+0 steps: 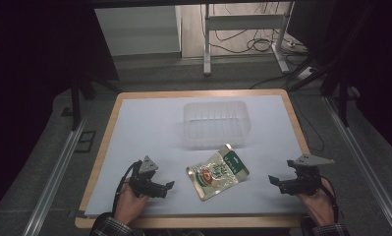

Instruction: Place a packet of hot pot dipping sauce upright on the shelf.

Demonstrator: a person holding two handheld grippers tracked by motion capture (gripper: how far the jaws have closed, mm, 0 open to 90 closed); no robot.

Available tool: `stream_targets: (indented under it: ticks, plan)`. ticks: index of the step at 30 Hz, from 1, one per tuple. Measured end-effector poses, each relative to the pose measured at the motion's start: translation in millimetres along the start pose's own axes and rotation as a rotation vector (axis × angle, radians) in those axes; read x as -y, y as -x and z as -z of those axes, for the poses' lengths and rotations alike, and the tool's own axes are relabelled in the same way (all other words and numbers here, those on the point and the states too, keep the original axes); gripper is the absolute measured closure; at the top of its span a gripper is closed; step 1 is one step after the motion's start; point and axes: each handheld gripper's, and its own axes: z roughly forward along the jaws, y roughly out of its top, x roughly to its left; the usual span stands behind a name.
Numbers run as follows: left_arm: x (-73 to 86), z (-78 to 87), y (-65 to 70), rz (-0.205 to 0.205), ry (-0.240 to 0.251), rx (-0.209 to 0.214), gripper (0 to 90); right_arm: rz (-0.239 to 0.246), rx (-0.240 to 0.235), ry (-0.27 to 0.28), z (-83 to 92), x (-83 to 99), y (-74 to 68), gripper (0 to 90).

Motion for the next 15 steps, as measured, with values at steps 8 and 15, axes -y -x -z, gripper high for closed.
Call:
stream_targets:
  ticks: [8, 15]
  plan:
    - [-0.3, -0.9, 4.3, -0.024, 0.0, -0.003, 0.0, 0.052, -0.007, -0.023, -5.1, -0.6, -3.4, 0.6]
    - [-0.3, -1.1, 5.1, -0.036, -0.003, -0.002, 0.0, 0.064, -0.024, -0.05, -10.0, 0.4, -3.2, 0.5]
